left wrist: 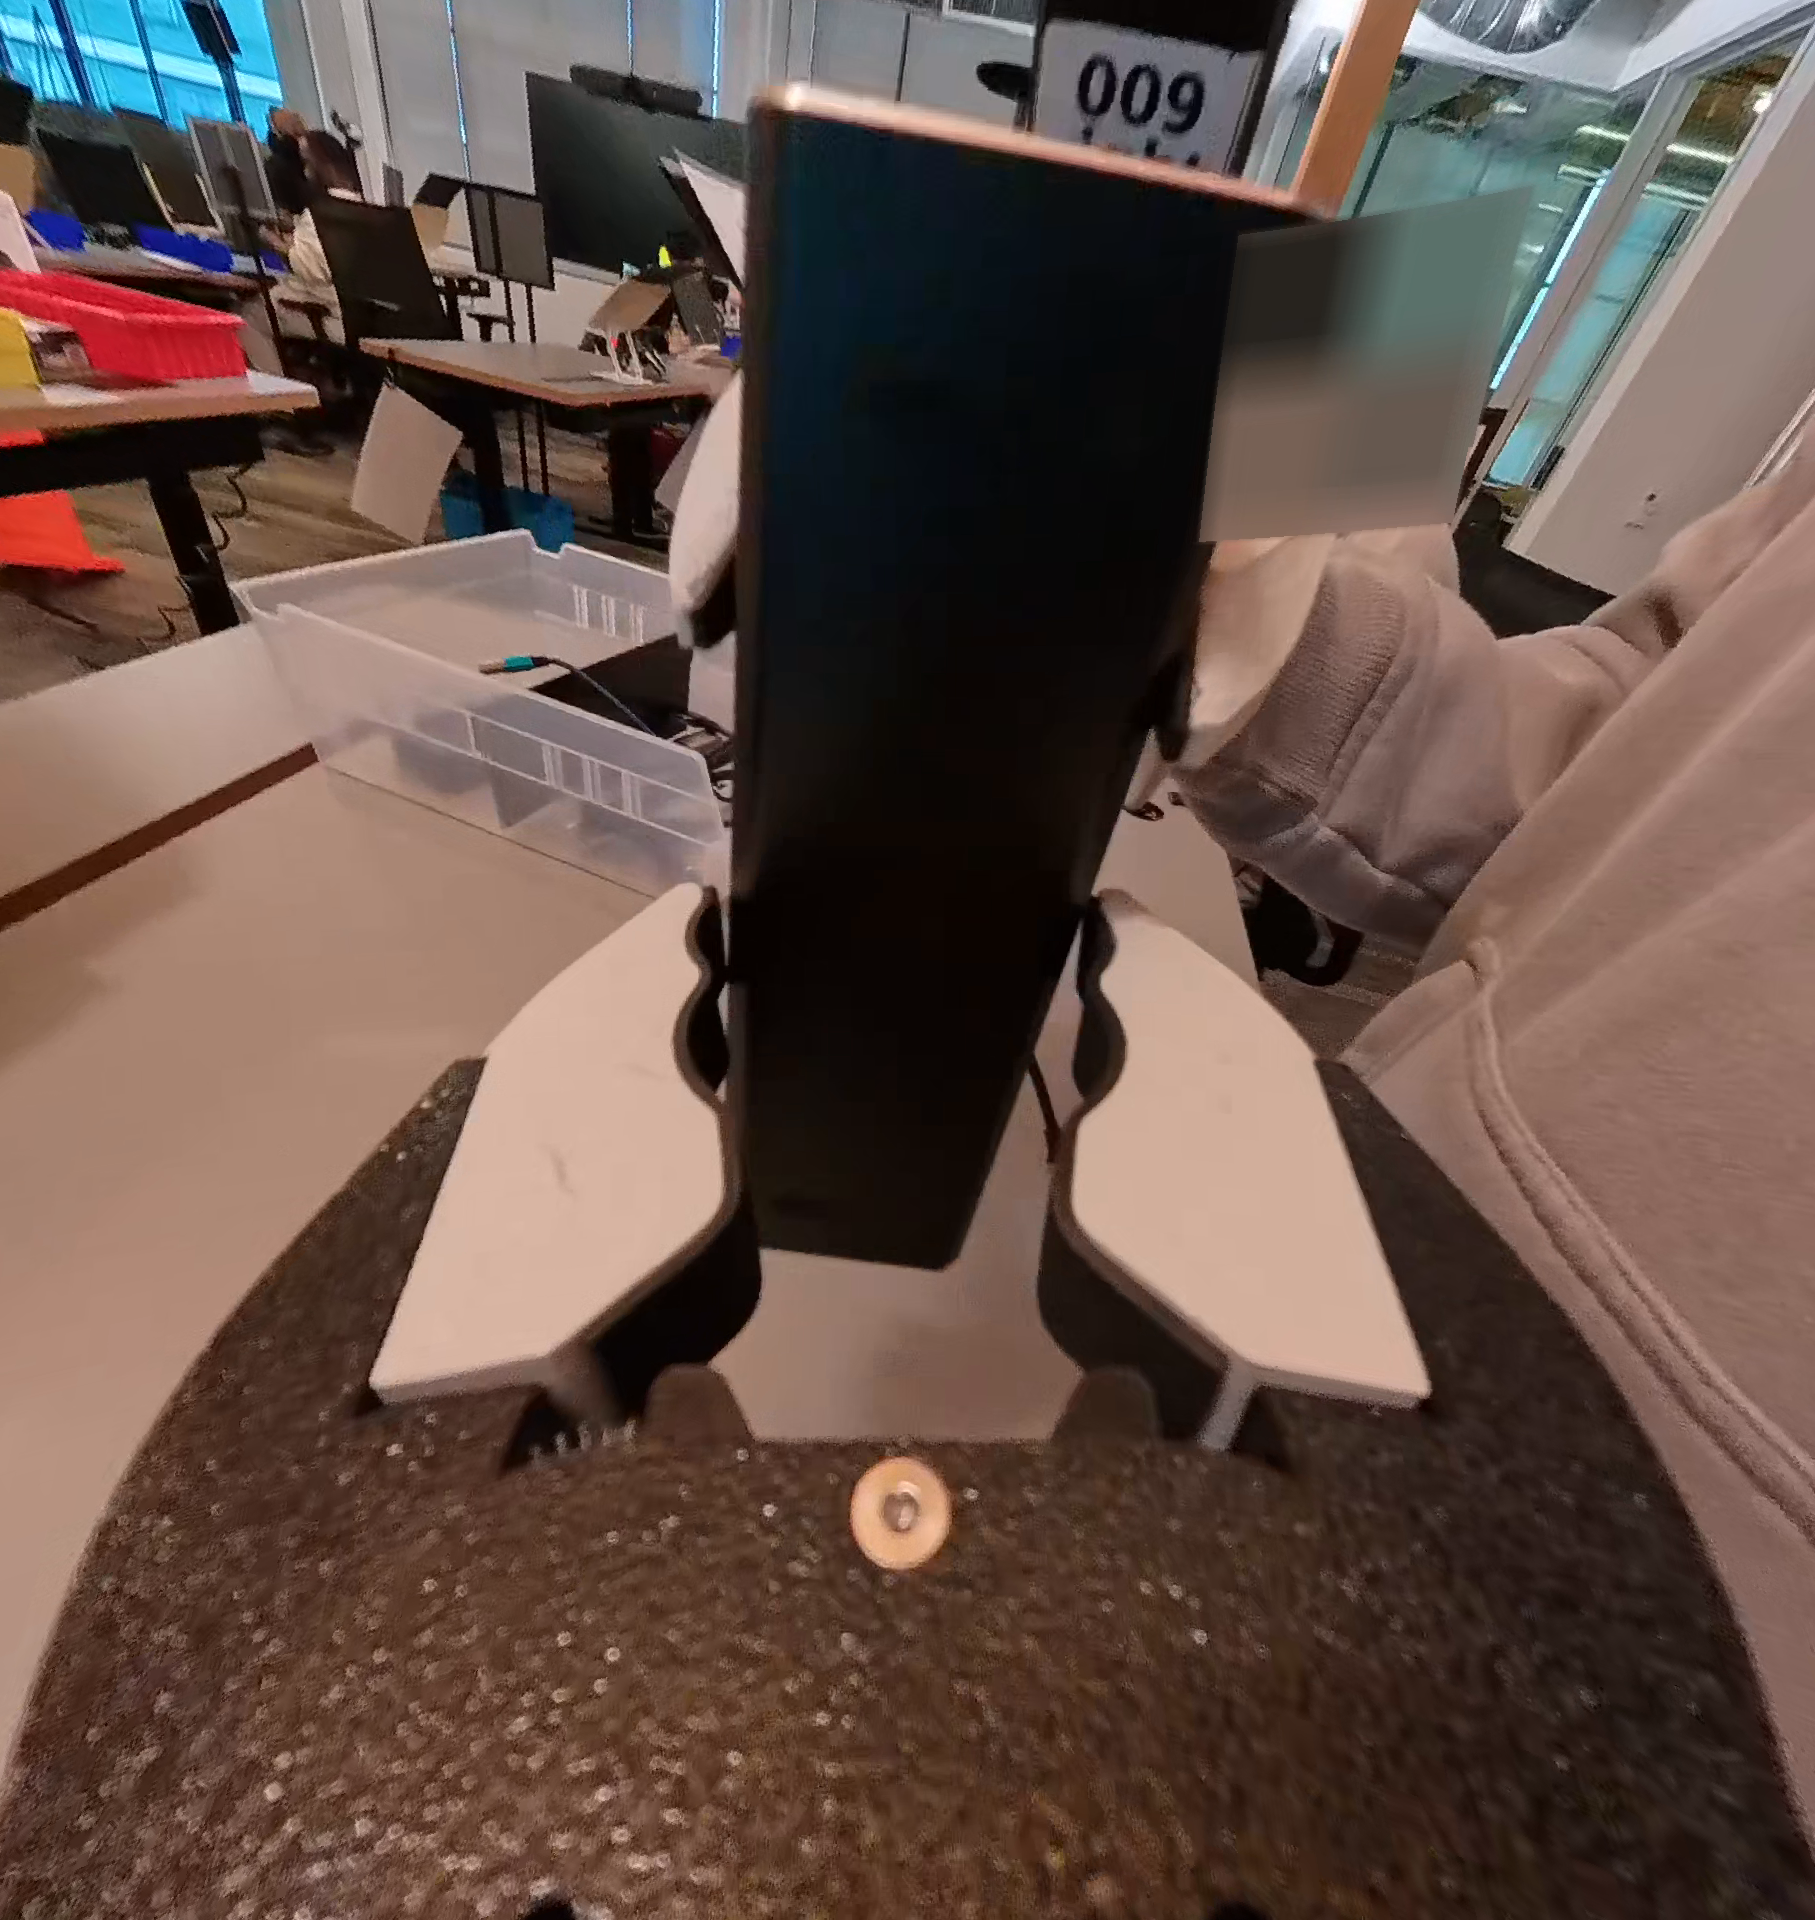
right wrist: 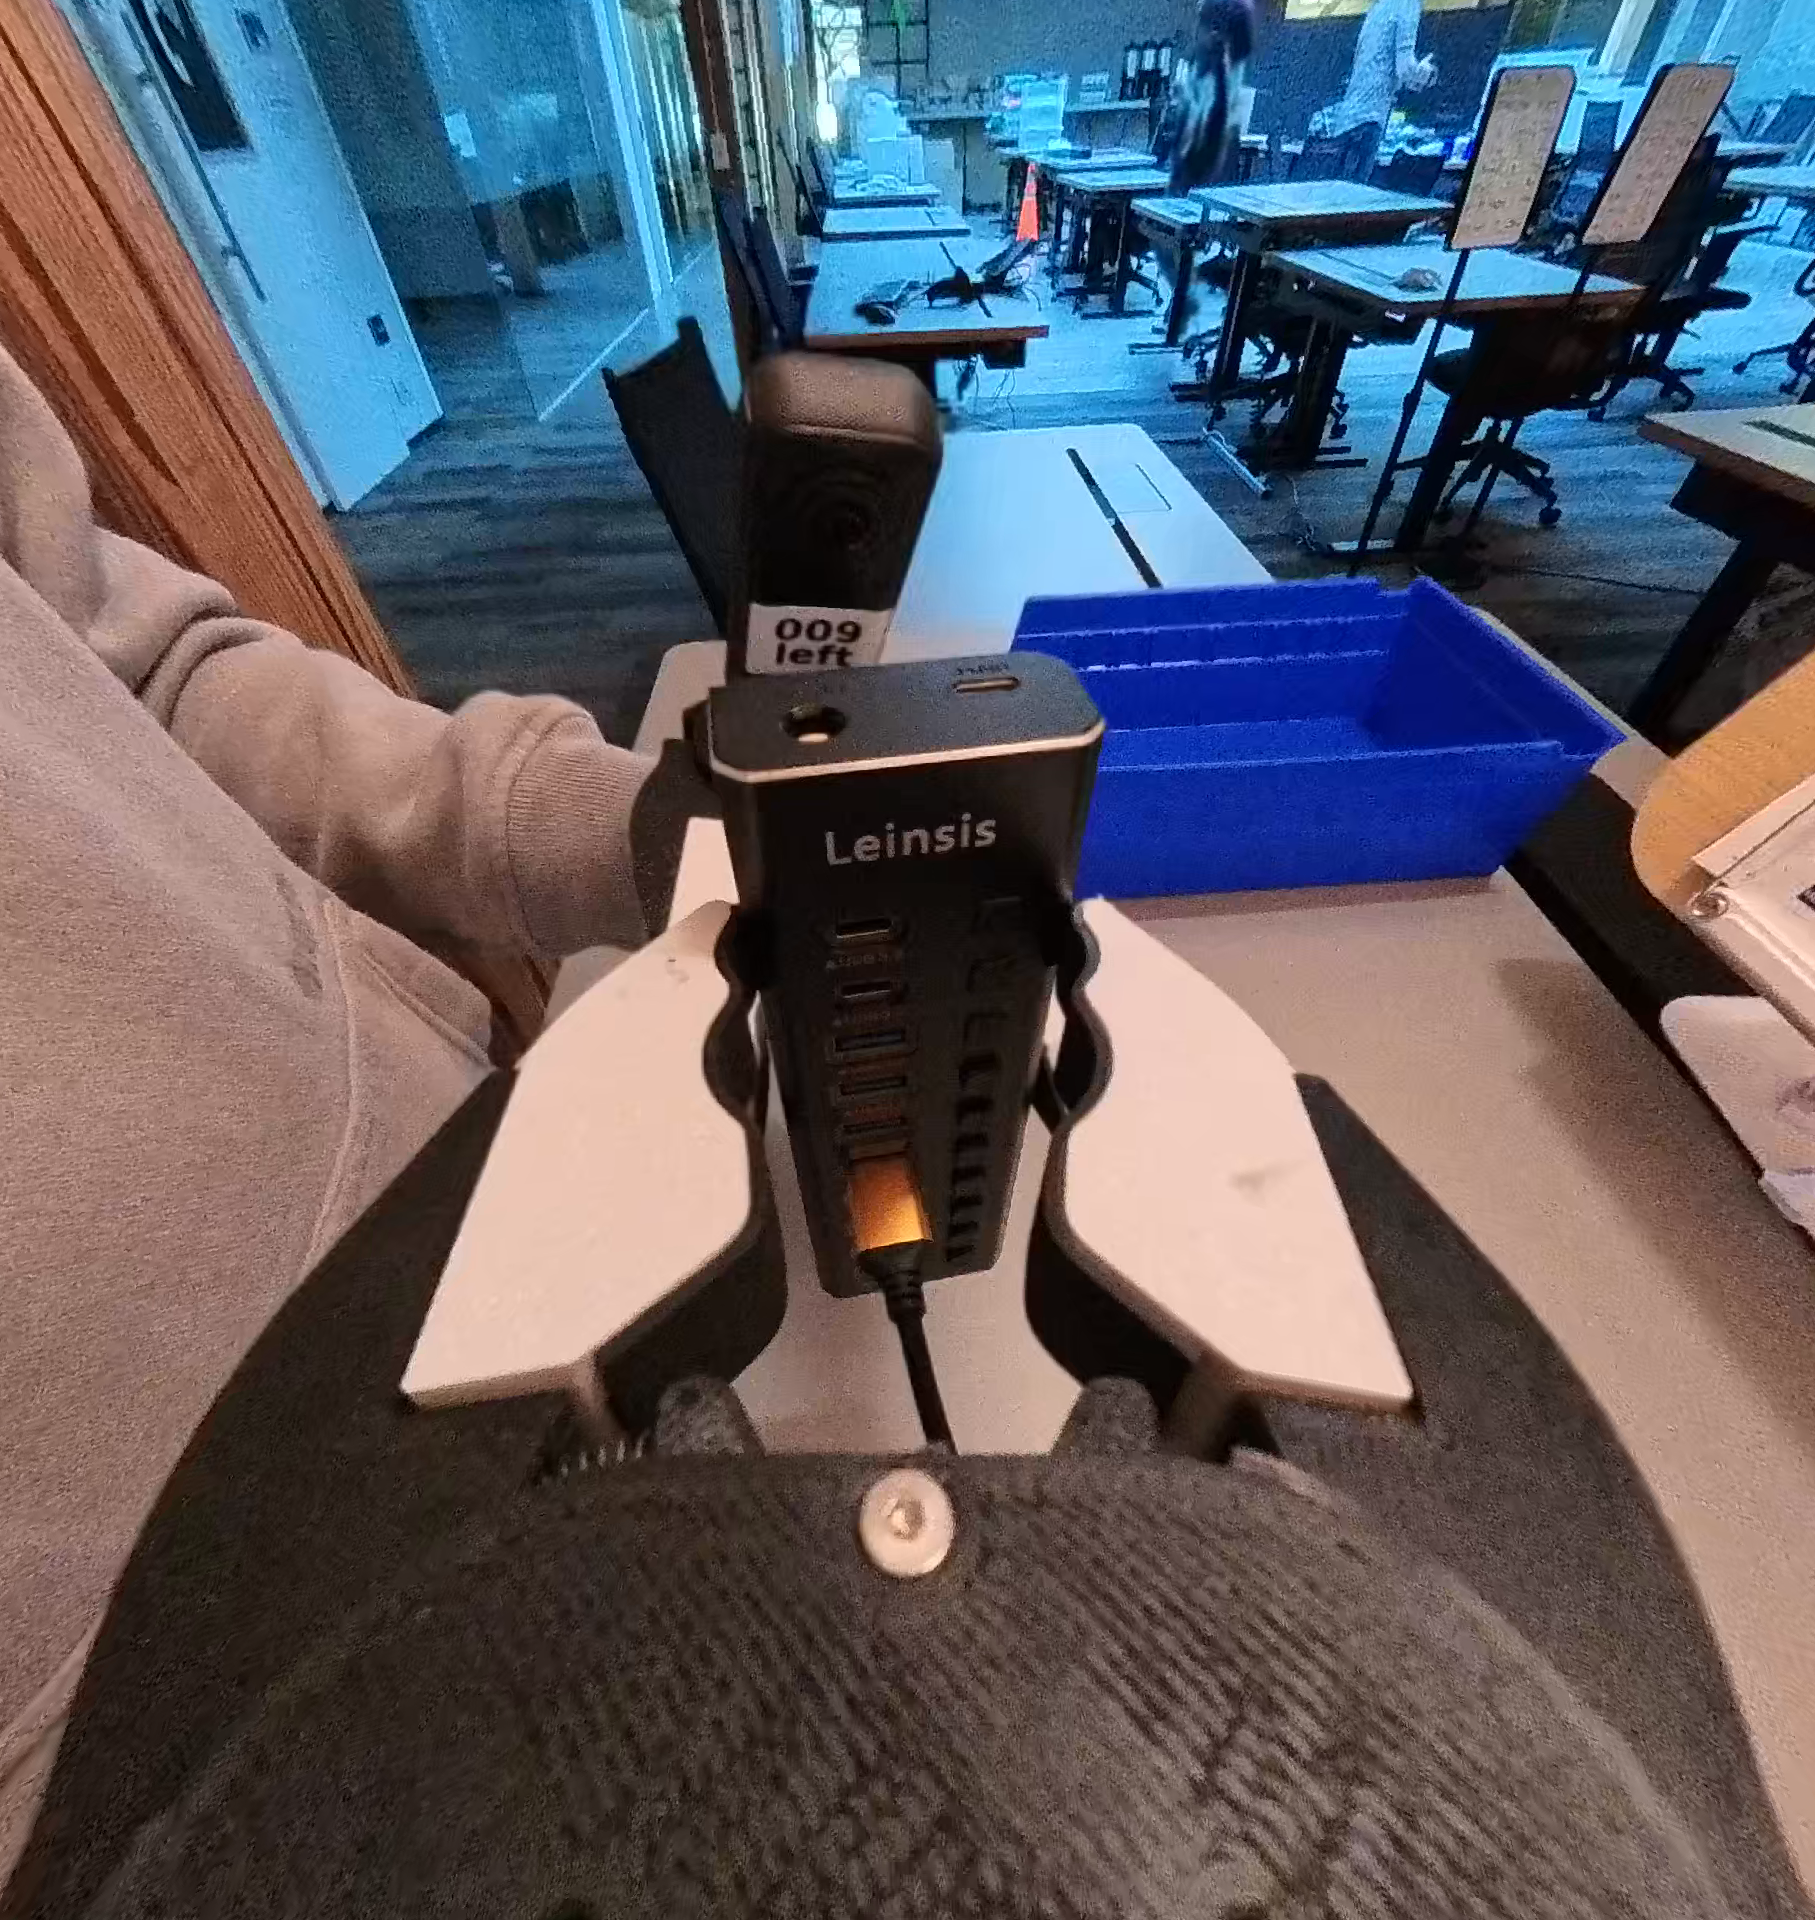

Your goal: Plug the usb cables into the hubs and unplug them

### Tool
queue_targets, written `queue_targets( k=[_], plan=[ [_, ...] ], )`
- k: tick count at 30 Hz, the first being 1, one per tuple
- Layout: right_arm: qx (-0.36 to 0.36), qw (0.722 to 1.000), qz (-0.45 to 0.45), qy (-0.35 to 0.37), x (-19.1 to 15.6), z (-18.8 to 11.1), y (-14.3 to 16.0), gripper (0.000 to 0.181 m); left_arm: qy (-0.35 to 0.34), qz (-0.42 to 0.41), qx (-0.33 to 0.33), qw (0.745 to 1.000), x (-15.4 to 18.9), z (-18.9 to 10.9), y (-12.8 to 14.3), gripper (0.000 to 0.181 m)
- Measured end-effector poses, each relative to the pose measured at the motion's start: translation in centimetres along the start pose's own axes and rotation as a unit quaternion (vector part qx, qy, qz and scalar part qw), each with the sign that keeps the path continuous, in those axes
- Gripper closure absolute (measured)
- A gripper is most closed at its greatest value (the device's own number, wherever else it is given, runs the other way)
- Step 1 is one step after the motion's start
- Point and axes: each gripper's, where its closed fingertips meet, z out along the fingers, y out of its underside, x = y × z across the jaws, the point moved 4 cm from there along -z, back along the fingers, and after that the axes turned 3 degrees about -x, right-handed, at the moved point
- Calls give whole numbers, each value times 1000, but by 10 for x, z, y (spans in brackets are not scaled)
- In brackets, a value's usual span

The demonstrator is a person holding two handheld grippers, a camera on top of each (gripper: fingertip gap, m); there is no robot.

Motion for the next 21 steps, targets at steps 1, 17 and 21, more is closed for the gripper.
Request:
queue_targets(
  k=[1, 17, 21],
  plan=[
    [-7, 1000, -7, 2, 0, 0, -1, 125, -2, -2, -2, 1000, 0, 1, 0, 115],
    [34, 999, 4, -16, -13, 2, -12, 125, -3, 40, -39, 998, 10, 31, 7, 105],
    [17, 1000, -11, -2, -13, 1, -11, 125, -16, 55, -40, 998, 8, 32, 8, 109]
  ],
)
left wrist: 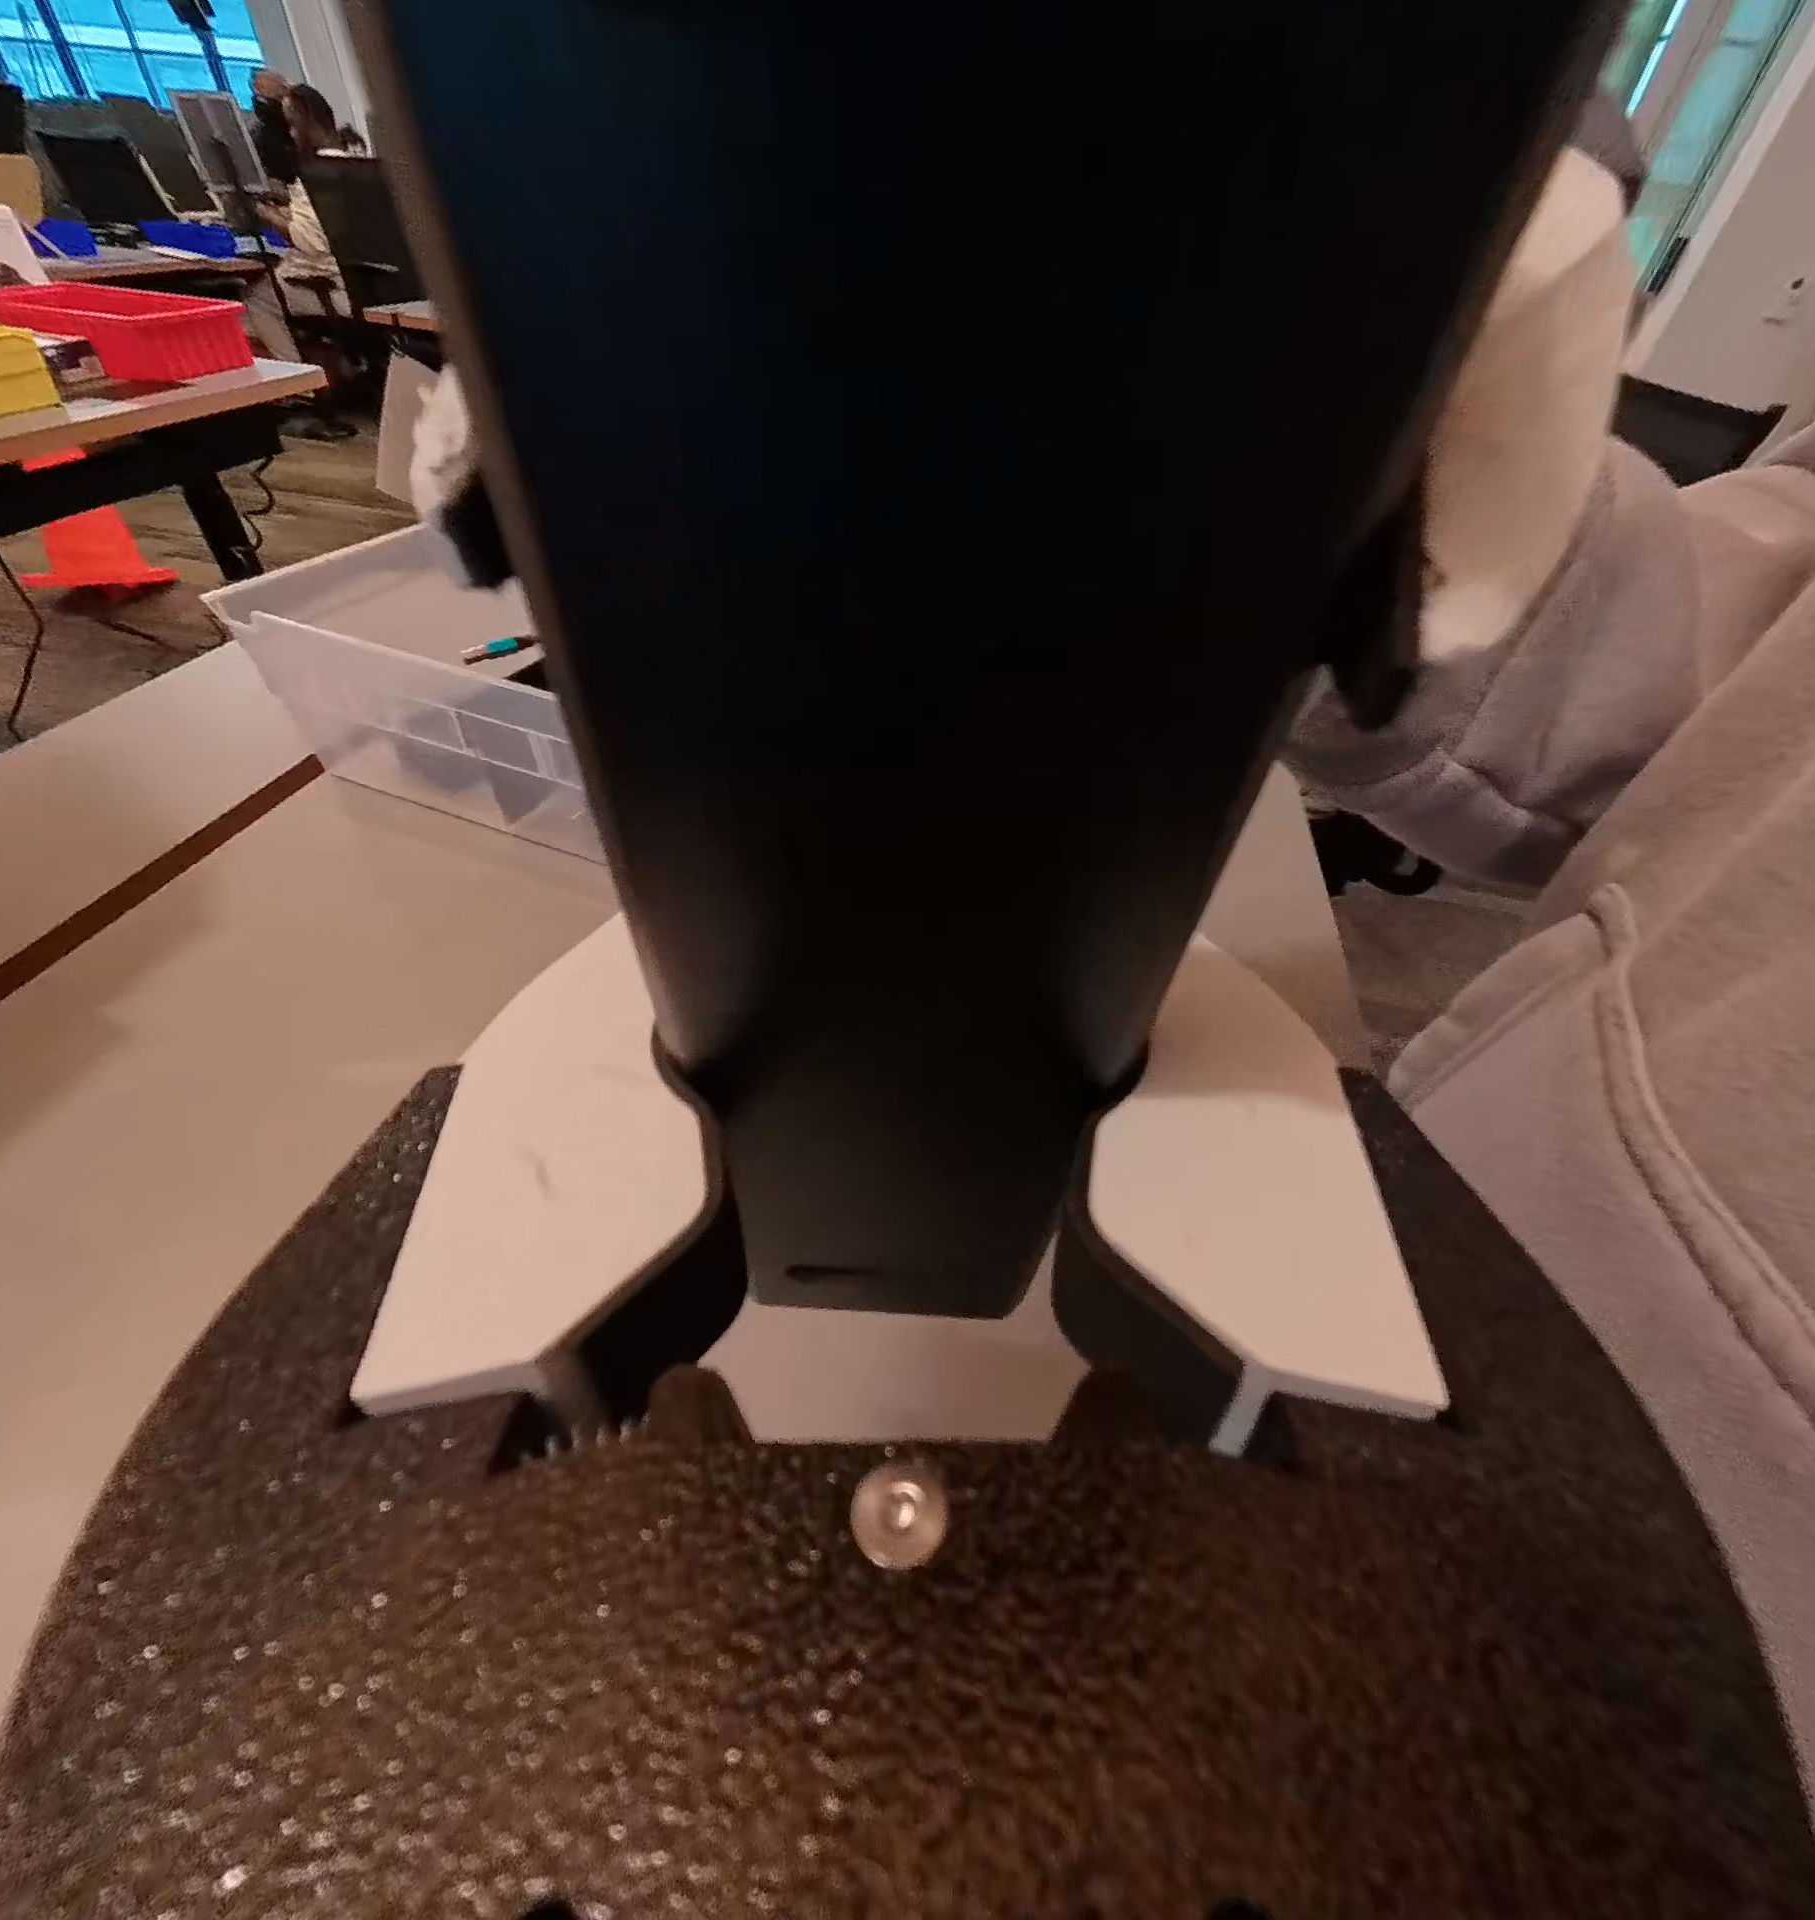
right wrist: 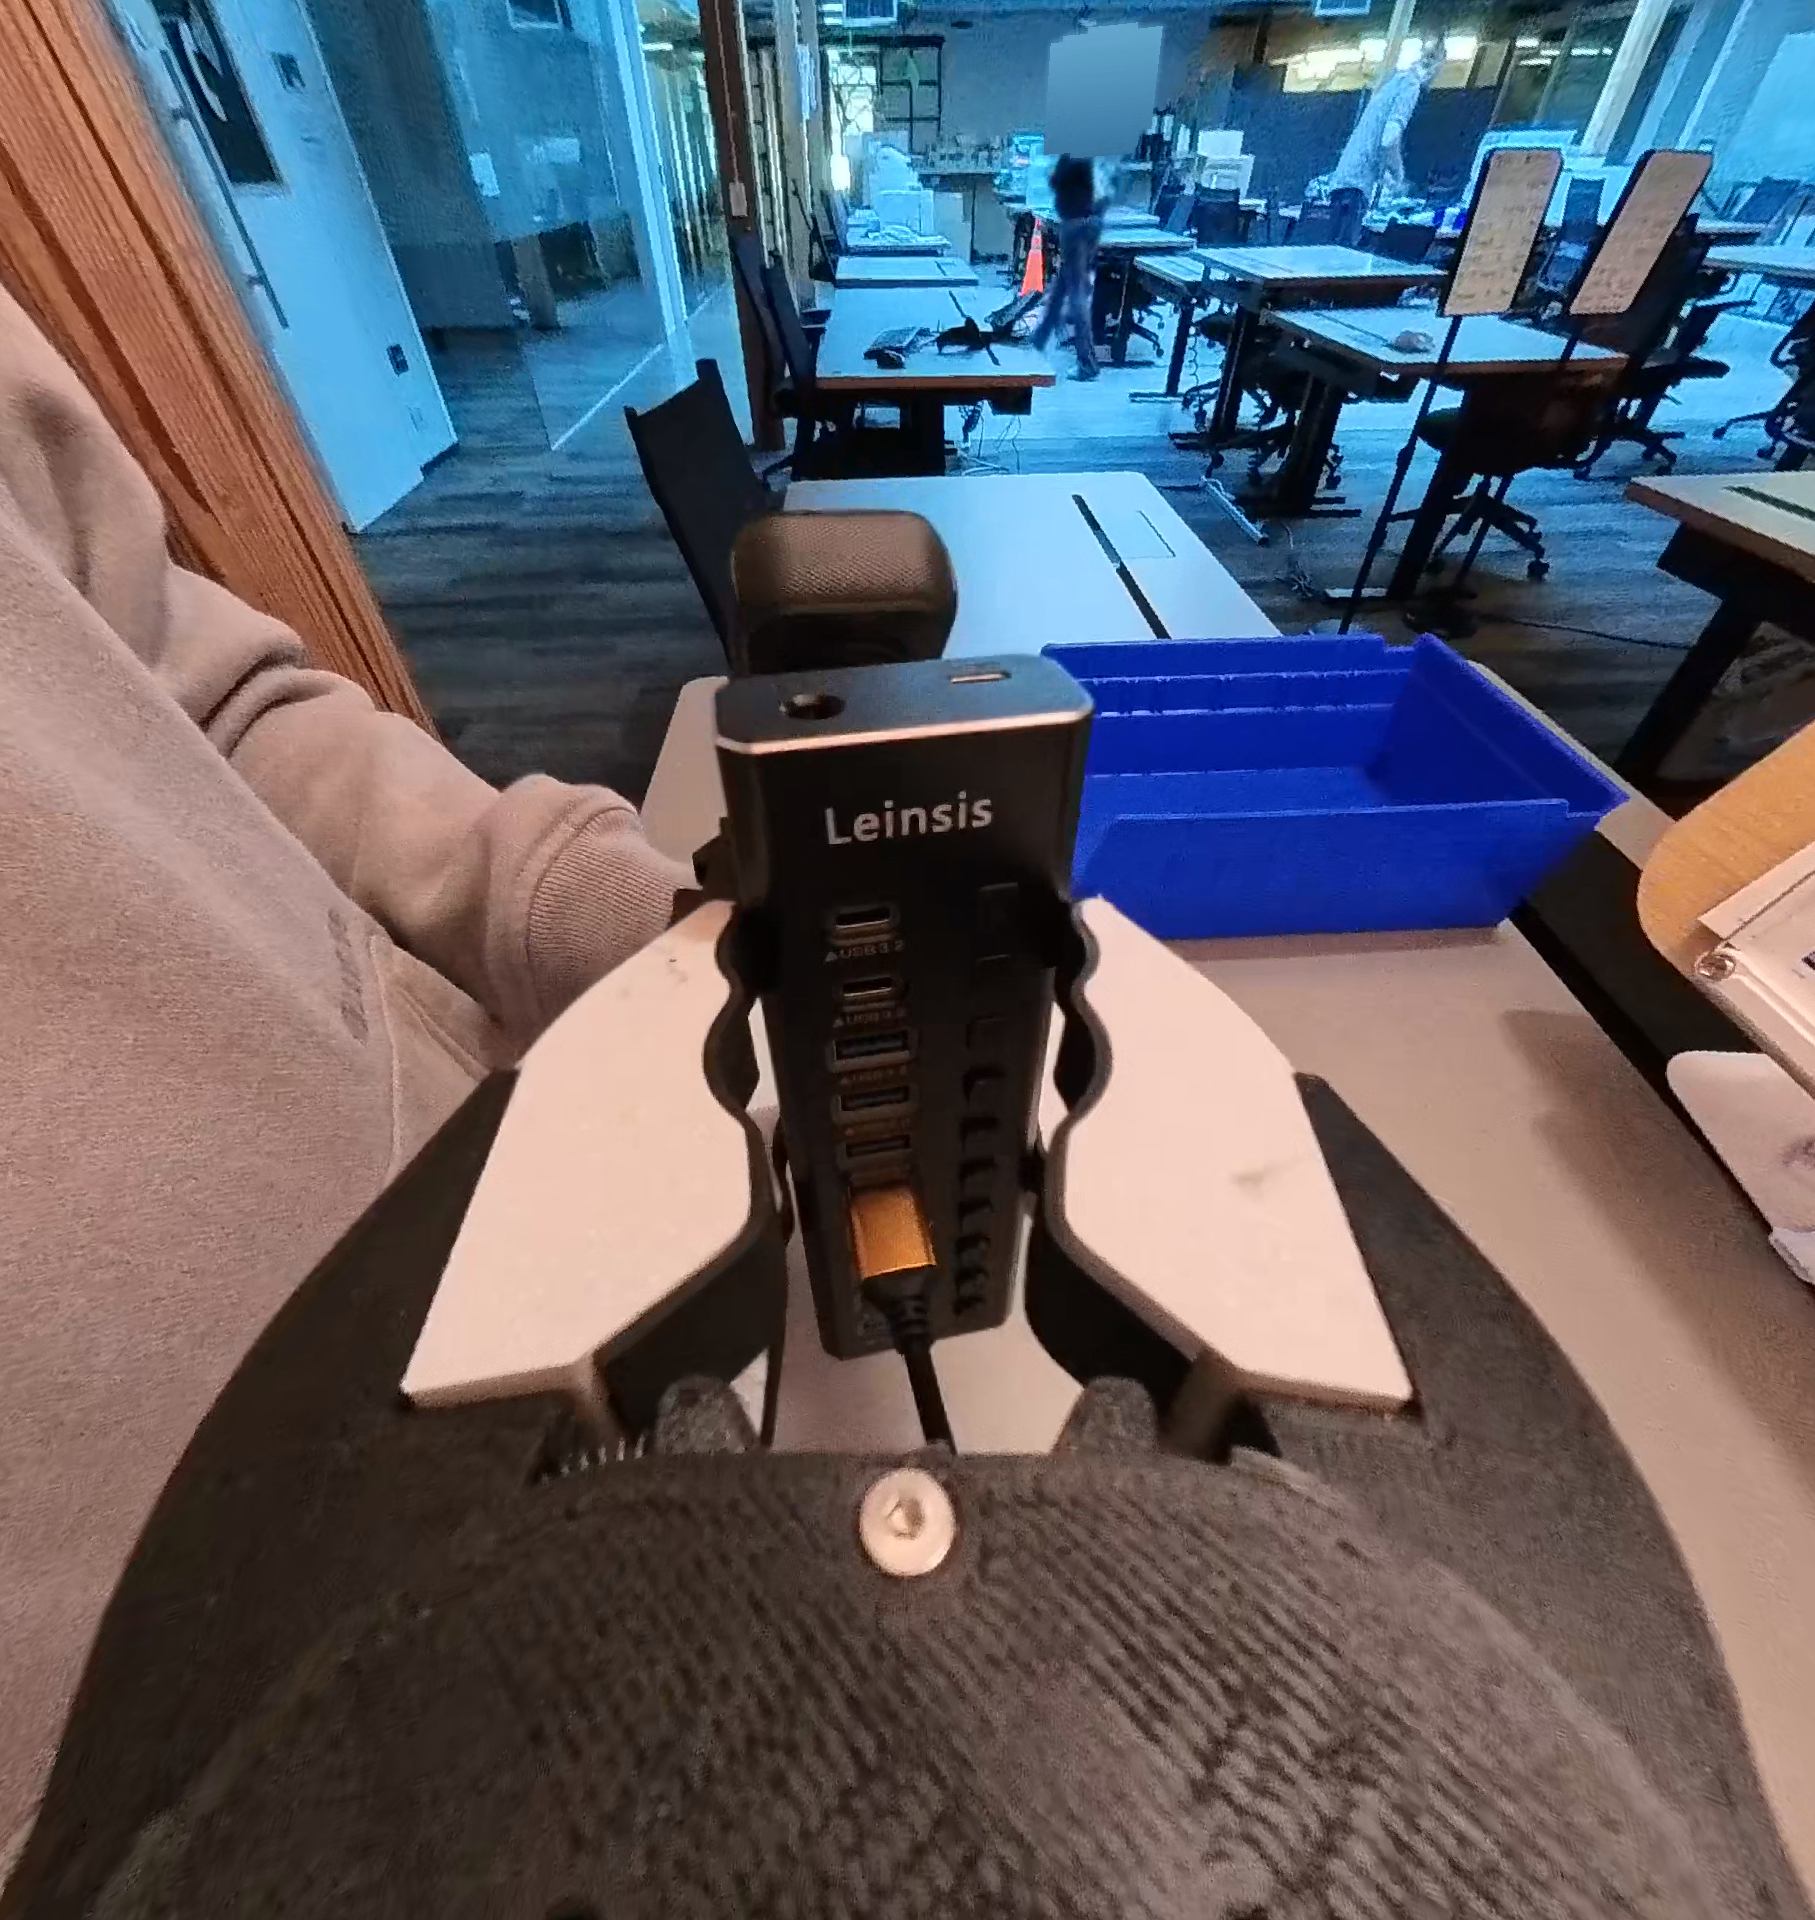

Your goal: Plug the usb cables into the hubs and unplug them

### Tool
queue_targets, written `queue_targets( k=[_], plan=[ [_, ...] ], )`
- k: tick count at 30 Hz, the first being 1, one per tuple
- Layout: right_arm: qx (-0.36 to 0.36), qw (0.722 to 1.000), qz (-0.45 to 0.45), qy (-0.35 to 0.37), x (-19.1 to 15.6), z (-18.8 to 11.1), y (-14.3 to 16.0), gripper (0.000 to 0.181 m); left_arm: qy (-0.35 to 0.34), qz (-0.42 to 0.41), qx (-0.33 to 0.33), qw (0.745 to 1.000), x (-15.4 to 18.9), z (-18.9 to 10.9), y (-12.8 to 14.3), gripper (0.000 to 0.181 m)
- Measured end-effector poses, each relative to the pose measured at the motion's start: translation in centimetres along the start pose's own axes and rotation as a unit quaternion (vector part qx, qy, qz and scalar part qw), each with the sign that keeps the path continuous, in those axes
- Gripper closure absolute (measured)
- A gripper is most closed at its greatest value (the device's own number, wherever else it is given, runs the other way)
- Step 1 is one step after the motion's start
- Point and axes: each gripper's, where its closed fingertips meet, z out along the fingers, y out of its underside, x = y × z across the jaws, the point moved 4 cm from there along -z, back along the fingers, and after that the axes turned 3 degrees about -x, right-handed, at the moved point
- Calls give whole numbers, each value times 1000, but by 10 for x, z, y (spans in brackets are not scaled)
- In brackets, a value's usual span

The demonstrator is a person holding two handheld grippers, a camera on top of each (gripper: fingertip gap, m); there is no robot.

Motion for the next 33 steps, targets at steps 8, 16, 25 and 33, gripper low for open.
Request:
queue_targets(
  k=[8, 16, 25, 33],
  plan=[
    [2, 1000, 4, 3, 2, -1, 0, 125, -13, 5, -11, 1000, -2, 0, 1, 109],
    [-19, 1000, -2, -3, -1, -1, 6, 125, -25, 4, 7, 1000, -2, -1, 4, 110],
    [-97, 995, 10, -3, 4, -22, 40, 155, -36, 9, 9, 999, -10, -16, 3, 110],
    [-96, 995, 25, -16, 1, -8, 44, 163, -26, 23, 7, 999, -6, -17, 3, 110]
  ],
)
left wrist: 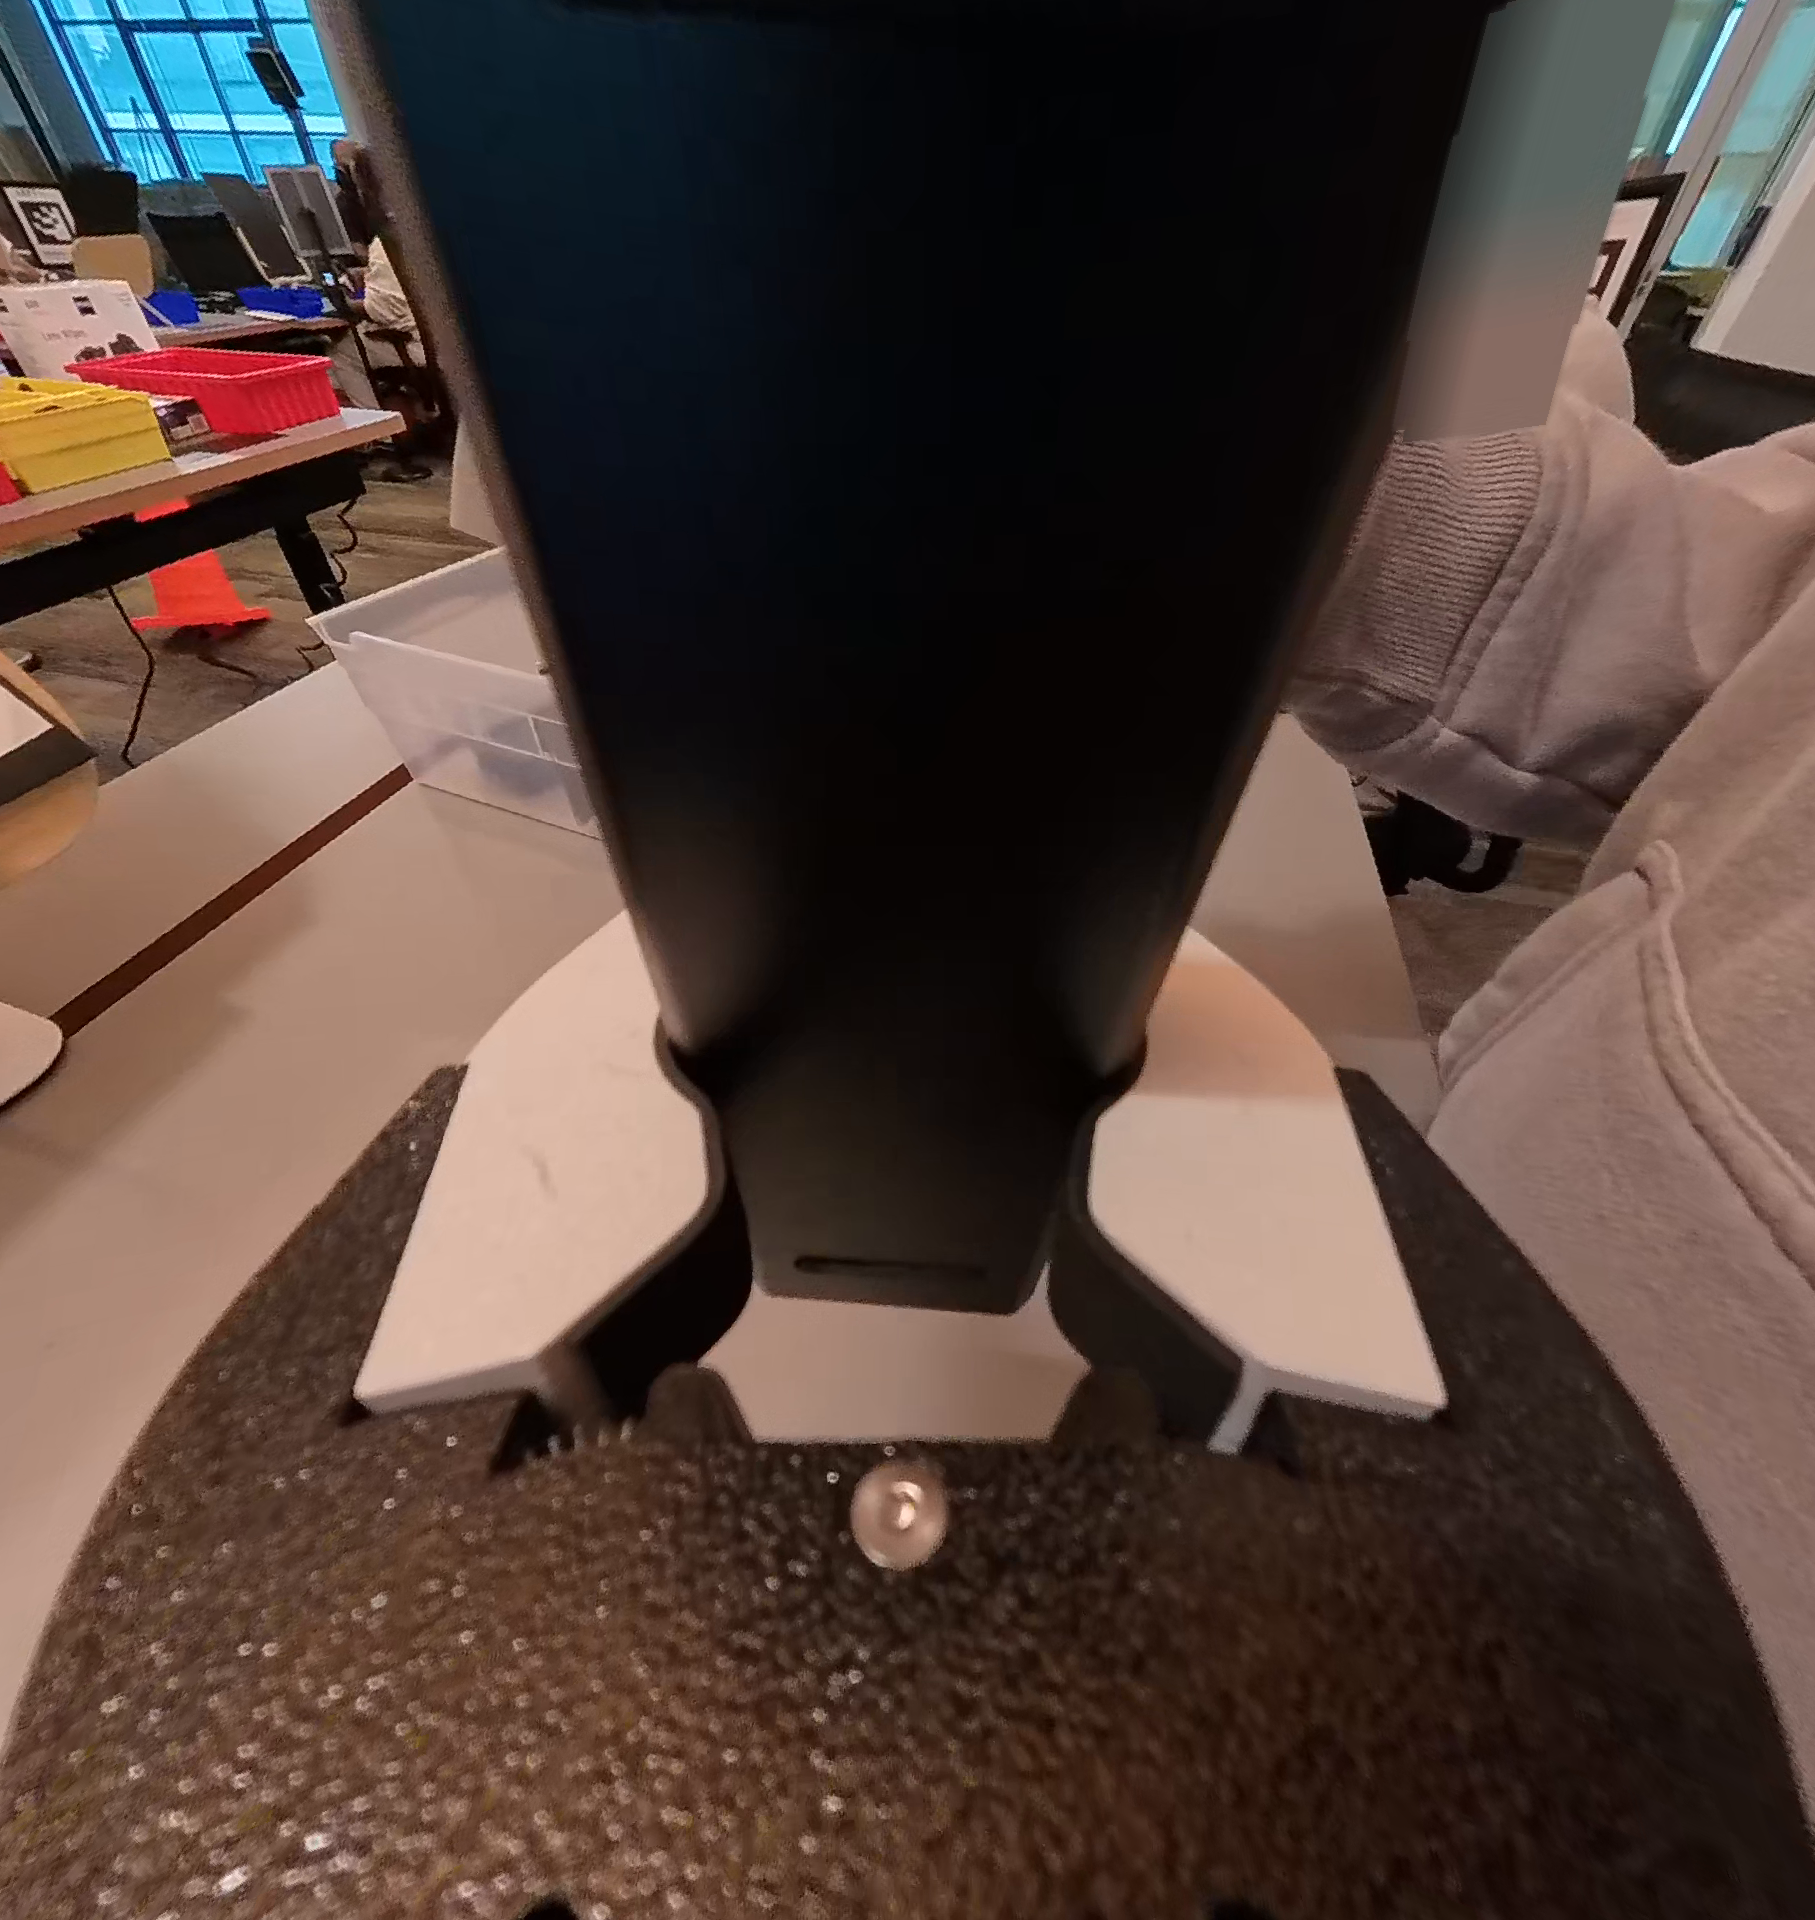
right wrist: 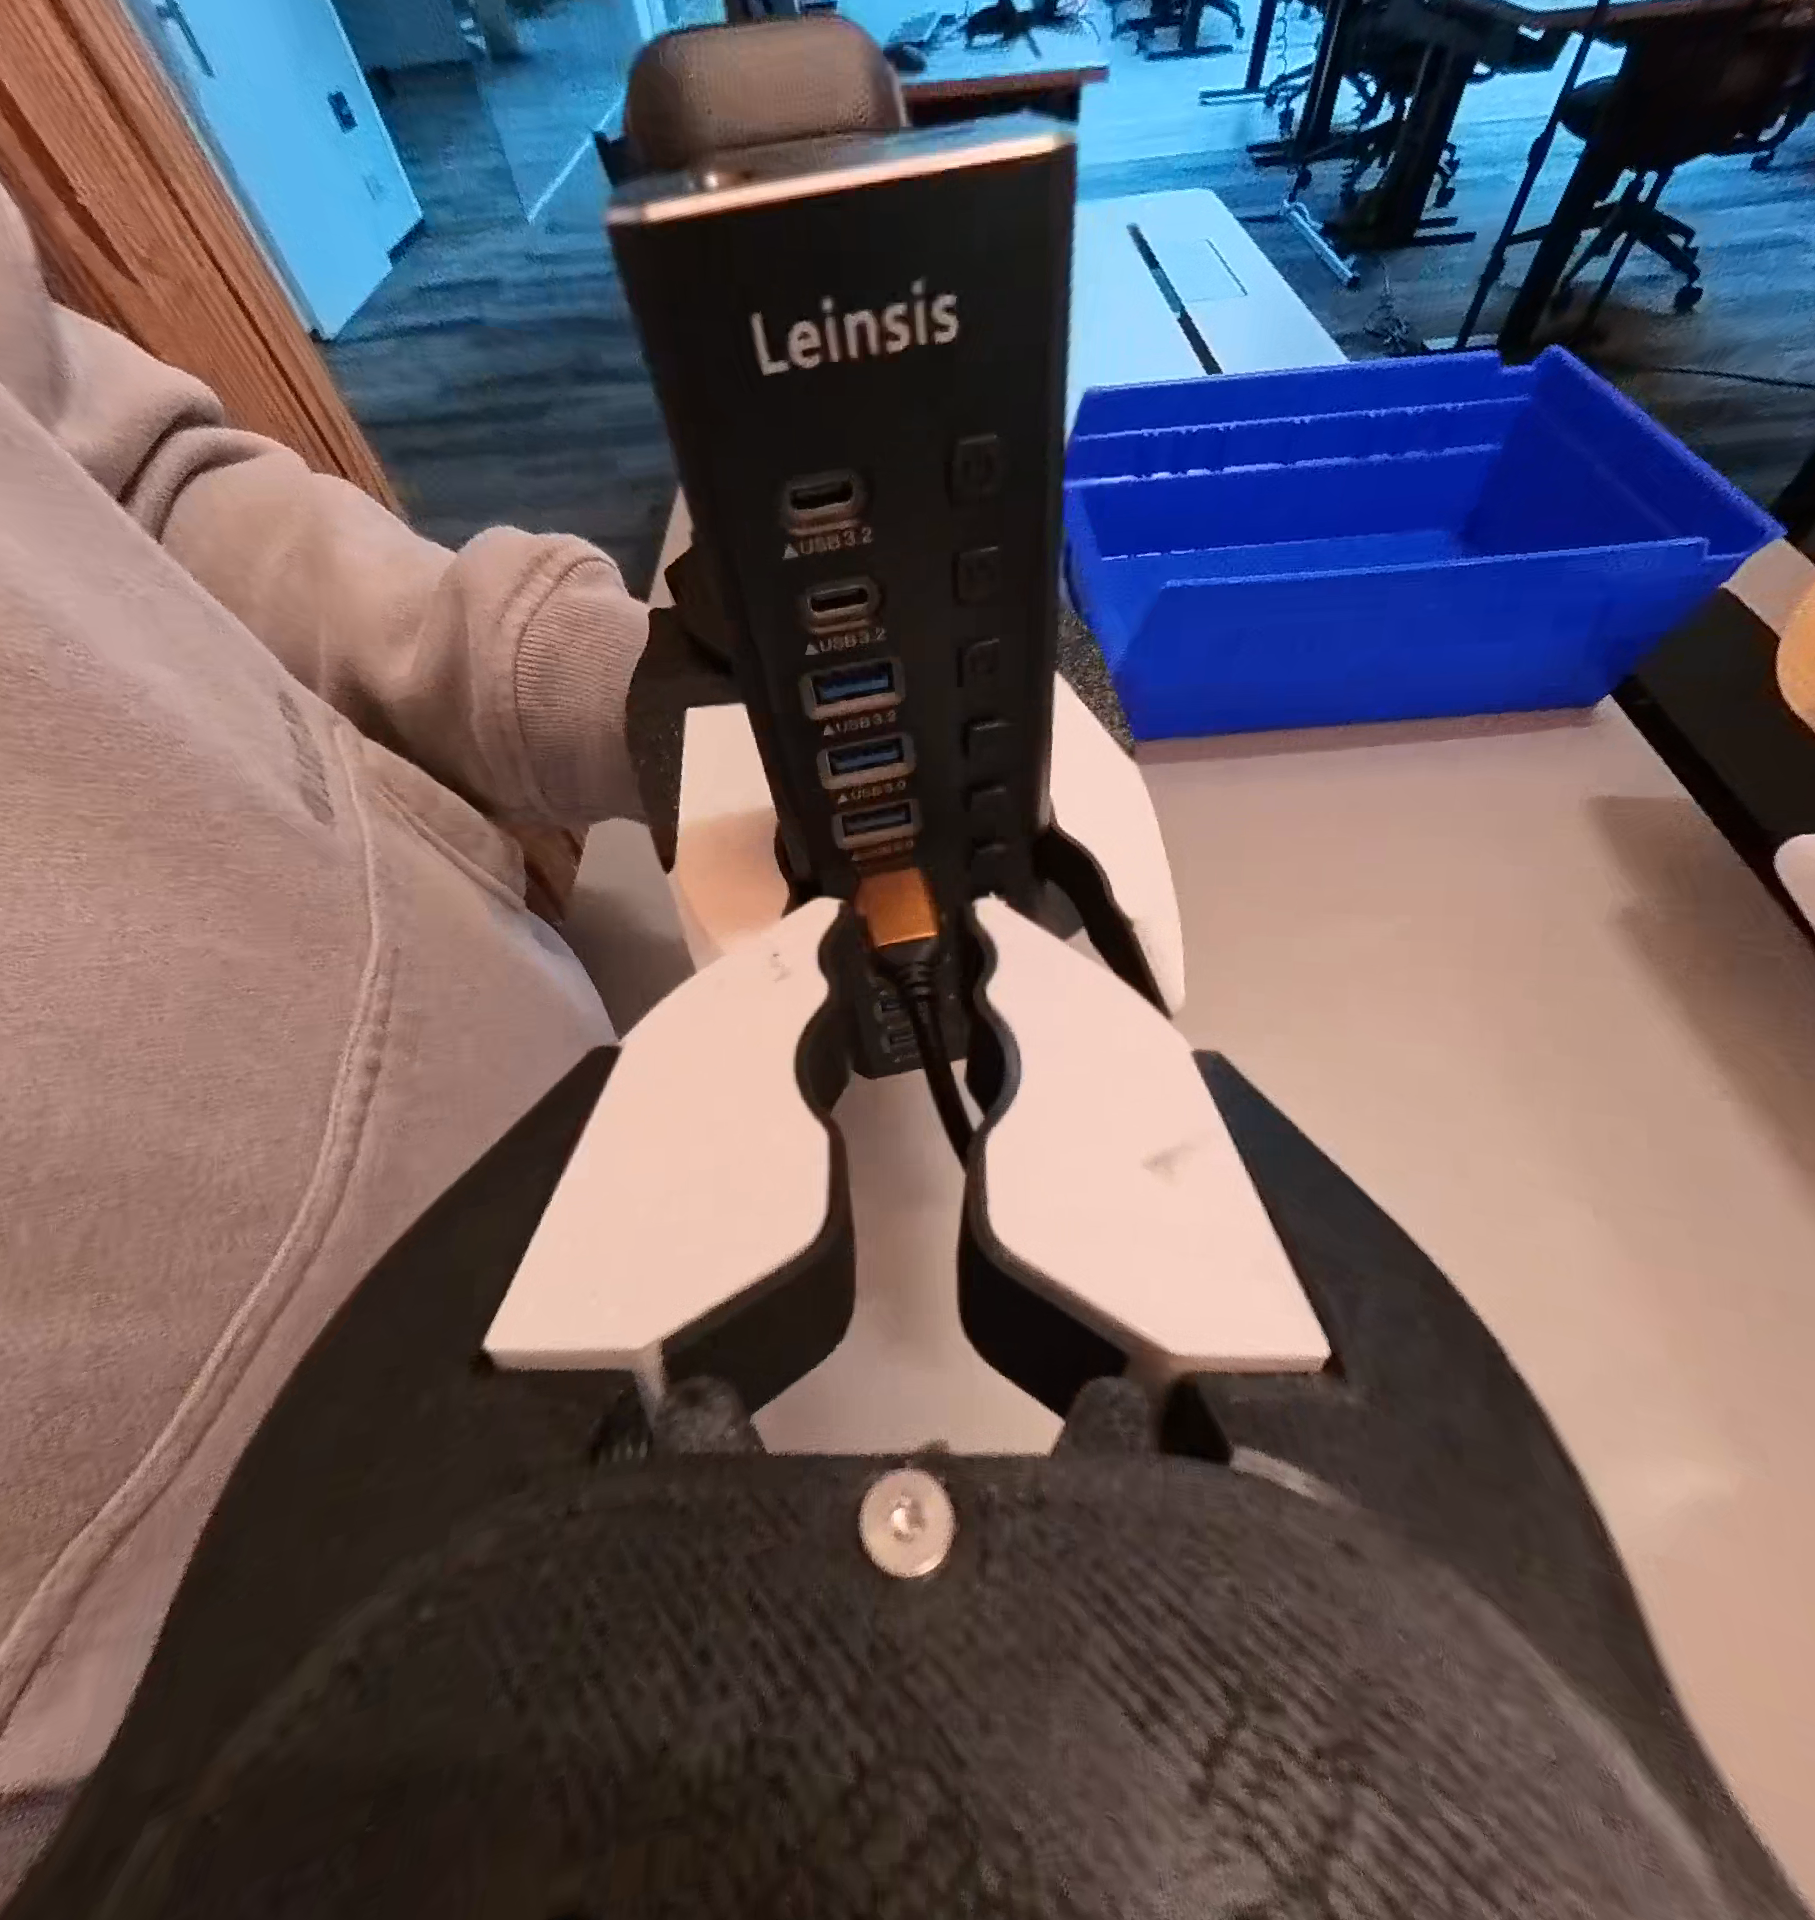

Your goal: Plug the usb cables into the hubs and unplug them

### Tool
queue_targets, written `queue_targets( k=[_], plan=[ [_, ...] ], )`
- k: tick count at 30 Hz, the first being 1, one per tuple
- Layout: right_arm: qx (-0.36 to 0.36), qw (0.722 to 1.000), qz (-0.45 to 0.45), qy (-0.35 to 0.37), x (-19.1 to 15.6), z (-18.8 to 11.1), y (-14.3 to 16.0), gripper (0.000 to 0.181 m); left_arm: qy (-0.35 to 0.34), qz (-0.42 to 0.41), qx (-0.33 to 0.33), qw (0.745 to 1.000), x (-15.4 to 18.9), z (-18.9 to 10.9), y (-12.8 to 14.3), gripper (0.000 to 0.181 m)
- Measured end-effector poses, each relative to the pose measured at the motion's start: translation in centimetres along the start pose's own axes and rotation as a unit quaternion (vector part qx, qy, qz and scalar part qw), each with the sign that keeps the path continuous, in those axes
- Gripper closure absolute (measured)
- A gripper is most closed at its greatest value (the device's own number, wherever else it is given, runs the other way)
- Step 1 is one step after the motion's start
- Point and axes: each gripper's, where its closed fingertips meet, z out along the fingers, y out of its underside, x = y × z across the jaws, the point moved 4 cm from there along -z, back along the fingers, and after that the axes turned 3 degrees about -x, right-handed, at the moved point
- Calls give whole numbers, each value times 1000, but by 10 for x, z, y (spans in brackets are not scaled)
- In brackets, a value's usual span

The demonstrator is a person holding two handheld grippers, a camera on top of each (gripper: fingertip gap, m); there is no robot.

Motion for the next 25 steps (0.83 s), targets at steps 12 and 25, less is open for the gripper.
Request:
queue_targets(
  k=[12, 25],
  plan=[
    [-33, 999, -8, -26, -5, 7, 2, 165, 11, 10, 14, 1000, 4, 1, -2, 110],
    [-107, 993, -6, -39, -9, 0, 3, 165, 21, 2, 51, 998, 11, 6, -4, 110]
  ],
)
